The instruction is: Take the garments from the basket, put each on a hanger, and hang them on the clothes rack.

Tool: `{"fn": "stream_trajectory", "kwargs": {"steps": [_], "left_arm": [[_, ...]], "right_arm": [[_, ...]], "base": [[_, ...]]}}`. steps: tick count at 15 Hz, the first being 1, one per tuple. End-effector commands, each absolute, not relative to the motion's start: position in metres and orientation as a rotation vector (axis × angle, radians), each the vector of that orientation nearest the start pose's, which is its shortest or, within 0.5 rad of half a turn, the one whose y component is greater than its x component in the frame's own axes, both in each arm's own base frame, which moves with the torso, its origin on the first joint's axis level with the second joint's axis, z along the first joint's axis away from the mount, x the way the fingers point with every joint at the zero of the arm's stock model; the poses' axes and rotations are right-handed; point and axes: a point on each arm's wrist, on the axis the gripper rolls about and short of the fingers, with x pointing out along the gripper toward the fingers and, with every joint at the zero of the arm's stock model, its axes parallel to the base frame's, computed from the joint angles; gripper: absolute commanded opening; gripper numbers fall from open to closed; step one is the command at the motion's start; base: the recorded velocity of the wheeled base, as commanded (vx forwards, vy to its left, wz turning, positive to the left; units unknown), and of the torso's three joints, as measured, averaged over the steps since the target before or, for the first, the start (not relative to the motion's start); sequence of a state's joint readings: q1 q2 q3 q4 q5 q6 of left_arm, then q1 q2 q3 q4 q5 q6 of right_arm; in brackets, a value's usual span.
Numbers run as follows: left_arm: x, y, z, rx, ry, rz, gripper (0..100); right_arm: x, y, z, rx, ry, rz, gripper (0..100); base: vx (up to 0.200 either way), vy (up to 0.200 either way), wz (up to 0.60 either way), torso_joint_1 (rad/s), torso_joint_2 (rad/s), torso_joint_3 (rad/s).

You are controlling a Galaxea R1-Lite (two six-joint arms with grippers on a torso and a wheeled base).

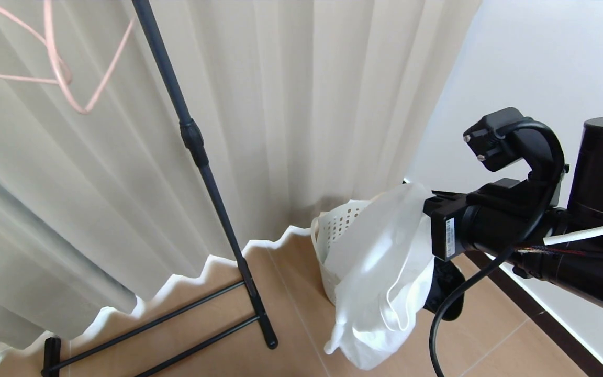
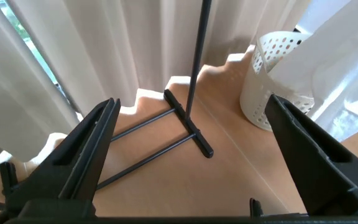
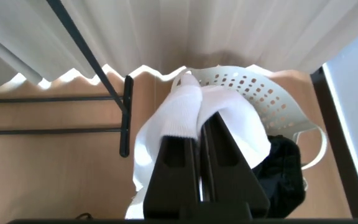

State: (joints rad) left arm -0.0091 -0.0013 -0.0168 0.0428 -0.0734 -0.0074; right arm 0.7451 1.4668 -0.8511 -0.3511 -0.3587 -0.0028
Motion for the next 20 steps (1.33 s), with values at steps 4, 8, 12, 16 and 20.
{"fn": "stream_trajectory", "kwargs": {"steps": [4, 8, 12, 16, 20], "left_arm": [[-0.0242, -0.0014, 0.0757, -0.009, 0.026, -0.083, 100], [-0.0242, -0.0014, 0.0757, -0.009, 0.026, -0.083, 100], [-0.0242, -0.0014, 0.0757, -0.009, 0.026, -0.083, 100], [-0.0242, -0.0014, 0.0757, -0.008, 0.026, -0.081, 100], [-0.0242, -0.0014, 0.0757, -0.007, 0.026, -0.081, 100]], "right_arm": [[0.1910, 0.1651, 0.2320, -0.144, 0.228, 0.383, 0], [0.1916, 0.1656, 0.2312, -0.145, 0.231, 0.383, 0], [0.1921, 0.1657, 0.2308, -0.142, 0.234, 0.403, 0], [0.1963, 0.1627, 0.2302, -0.140, 0.237, 0.384, 0], [0.1968, 0.1631, 0.2294, -0.143, 0.239, 0.384, 0]], "base": [[0.000, 0.000, 0.00, 0.121, -0.45, -0.135], [0.000, 0.000, 0.00, 0.155, -0.48, -0.139], [0.000, 0.000, 0.00, 0.184, -0.52, -0.133], [0.000, 0.000, 0.00, 0.207, -0.55, -0.169], [0.000, 0.000, 0.00, 0.245, -0.58, -0.315]]}}
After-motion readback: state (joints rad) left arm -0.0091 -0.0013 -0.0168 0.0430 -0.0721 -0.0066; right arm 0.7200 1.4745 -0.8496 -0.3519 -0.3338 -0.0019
